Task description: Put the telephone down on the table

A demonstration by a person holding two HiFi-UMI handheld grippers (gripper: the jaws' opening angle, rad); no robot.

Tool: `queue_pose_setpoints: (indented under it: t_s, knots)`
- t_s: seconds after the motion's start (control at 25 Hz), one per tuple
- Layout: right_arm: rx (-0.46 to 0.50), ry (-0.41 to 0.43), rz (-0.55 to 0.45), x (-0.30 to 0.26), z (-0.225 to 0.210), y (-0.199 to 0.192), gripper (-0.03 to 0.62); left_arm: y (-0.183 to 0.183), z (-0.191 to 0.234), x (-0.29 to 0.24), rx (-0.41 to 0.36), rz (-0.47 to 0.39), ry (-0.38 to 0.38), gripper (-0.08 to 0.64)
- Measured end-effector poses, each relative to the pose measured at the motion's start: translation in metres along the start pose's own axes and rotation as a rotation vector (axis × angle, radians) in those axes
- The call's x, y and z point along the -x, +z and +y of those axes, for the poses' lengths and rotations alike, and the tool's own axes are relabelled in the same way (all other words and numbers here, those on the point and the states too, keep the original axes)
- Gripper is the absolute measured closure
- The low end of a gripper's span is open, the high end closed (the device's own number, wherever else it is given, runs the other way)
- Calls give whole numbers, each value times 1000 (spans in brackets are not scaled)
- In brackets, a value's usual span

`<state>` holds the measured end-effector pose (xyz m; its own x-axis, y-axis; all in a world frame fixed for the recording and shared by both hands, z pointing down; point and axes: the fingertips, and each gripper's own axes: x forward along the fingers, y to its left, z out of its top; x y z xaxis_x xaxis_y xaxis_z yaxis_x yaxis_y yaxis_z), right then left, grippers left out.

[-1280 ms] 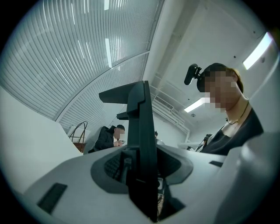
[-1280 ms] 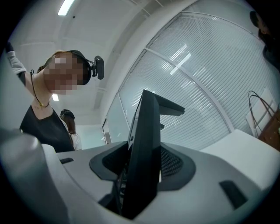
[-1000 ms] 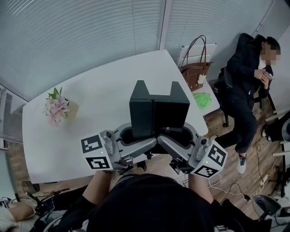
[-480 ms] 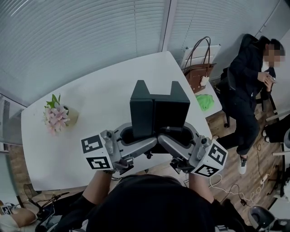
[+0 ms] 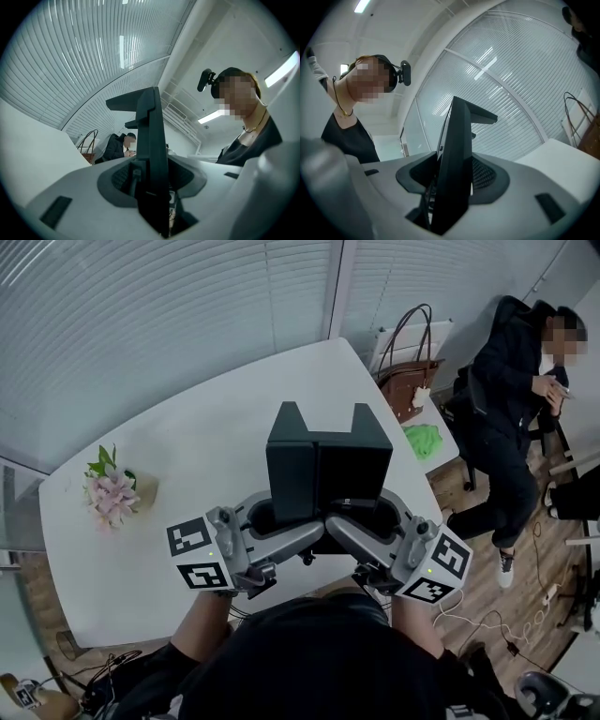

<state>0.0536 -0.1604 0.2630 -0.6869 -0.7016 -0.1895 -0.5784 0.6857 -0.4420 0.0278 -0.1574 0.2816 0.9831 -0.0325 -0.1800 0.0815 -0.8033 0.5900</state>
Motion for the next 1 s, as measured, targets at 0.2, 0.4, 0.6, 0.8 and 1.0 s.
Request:
queue_pose_setpoints:
  t_s: [0.2, 0.4, 0.6, 0.8, 1.0]
  knots:
    - [-10, 12, 17, -2, -4, 2, 382, 2, 3, -2, 6, -13, 15, 370]
    - [-34, 35, 38, -7, -14, 2, 382, 5, 12, -4, -6, -17, 47, 370]
    - [-46, 57, 65, -9, -19, -4, 382, 1, 19, -2, -6, -37, 71, 370]
    - [-61, 70, 82, -8, -28, -5, 382, -1, 25, -8, -1, -48, 93, 370]
    - [-85, 81, 103, -7, -40, -7, 382, -3, 35, -13, 8, -51, 119, 370]
